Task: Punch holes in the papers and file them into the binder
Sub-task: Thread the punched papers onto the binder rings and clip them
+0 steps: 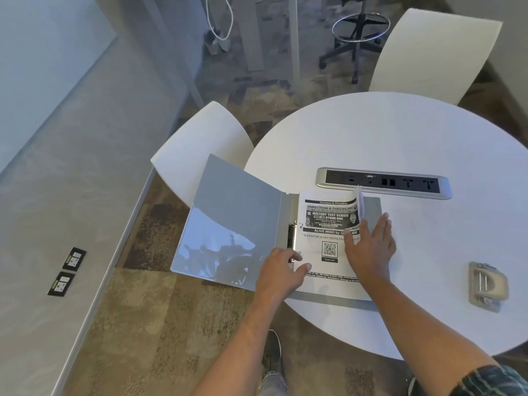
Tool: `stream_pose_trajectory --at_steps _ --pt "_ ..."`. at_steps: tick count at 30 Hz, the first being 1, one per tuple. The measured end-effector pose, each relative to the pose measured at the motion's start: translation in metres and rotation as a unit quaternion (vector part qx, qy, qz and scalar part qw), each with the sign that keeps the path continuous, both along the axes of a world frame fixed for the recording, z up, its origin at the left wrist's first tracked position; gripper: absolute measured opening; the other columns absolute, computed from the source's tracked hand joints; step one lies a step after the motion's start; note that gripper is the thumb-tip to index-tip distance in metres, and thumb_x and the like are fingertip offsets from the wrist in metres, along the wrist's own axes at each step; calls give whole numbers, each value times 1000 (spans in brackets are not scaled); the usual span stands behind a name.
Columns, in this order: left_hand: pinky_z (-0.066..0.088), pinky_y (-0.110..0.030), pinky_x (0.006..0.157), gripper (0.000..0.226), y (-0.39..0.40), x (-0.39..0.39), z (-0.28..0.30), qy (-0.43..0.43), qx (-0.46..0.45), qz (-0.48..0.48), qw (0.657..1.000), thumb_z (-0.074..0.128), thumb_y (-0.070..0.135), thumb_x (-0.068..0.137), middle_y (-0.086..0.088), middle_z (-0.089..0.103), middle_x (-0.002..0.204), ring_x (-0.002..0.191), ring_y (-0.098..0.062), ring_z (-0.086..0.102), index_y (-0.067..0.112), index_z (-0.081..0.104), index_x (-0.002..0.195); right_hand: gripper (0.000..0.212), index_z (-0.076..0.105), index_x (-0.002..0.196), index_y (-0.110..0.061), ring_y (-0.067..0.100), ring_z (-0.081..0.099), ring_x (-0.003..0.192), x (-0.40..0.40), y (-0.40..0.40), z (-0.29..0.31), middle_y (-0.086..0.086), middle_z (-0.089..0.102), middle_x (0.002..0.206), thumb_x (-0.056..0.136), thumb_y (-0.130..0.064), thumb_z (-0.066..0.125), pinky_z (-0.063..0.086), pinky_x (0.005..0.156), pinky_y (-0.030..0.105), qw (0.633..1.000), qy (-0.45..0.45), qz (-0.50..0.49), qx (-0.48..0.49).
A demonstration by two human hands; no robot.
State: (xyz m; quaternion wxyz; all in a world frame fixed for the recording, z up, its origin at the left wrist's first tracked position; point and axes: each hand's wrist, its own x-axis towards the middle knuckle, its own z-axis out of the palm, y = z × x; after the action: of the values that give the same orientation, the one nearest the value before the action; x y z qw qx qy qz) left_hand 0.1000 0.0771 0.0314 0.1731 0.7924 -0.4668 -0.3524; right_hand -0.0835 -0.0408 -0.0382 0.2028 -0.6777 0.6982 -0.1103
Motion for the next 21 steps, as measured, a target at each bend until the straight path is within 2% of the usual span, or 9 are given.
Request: stream_pose_trajectory --at_steps 3,6,8,11,15,17,18,20,21 --pt "46 -29 94 33 -1 3 3 14 0 22 1000 68 47 90 7 56 121 103 -7 54 24 67 114 70 32 160 -17 40 -7 157 10 7 10 28 -1 168 105 -59 27 2 126 52 997 64 51 -16" --pt "46 -30 89 32 -1 5 6 25 9 43 999 70 48 88 7 56 120 108 -10 56 25 68 110 85 20 161 -2 34 -14 157 18 7 11 23 -11 169 104 -64 21 -9 125 46 994 78 69 21" --pt "46 -31 90 30 -1 8 5 33 13 48 998 70 50 87 8 56 120 110 -10 56 28 68 107 90 21 161 -3 34 -8 158 19 4 9 21 -8 170 101 -69 22 -2 126 48 994 69 49 70" --pt "49 -33 93 29 -1 15 2 35 16 55 998 71 51 86 9 57 122 113 -11 56 30 67 105 85 28 160 -11 37 13 156 10 -3 7 23 11 169 99 -70 30 18 123 53 990 22 5 141" --pt "50 -35 96 46 -5 23 -10 11 39 76 996 71 53 85 4 59 126 114 -16 59 23 66 119 79 32 156 -13 36 29 151 -6 -6 1 18 29 165 99 -66 40 33 114 55 991 23 0 130" --pt "49 -30 83 52 -13 18 -17 -20 69 78 994 69 59 84 3 64 114 104 -17 63 16 66 112 78 31 157 -12 35 33 150 -10 -6 -3 16 32 164 99 -64 43 36 113 53 992 28 3 122" --pt "45 -28 73 49 -17 13 -20 -34 87 78 993 69 62 84 2 64 97 88 -17 63 15 65 98 79 30 157 -12 34 34 150 -11 -6 -4 15 32 164 99 -63 43 36 113 53 992 31 3 120" --pt "36 -28 55 51 -26 4 -28 -59 100 87 989 69 64 82 3 53 69 61 -16 51 17 52 72 78 29 158 -13 33 33 150 -11 -5 -7 14 32 164 99 -63 42 35 113 51 993 36 6 116" --pt "34 -28 50 54 -31 0 -30 -73 100 93 988 69 65 81 2 51 66 59 -16 49 17 50 69 79 29 158 -12 32 32 151 -11 -5 -9 14 31 165 99 -63 42 35 113 51 993 34 7 115"
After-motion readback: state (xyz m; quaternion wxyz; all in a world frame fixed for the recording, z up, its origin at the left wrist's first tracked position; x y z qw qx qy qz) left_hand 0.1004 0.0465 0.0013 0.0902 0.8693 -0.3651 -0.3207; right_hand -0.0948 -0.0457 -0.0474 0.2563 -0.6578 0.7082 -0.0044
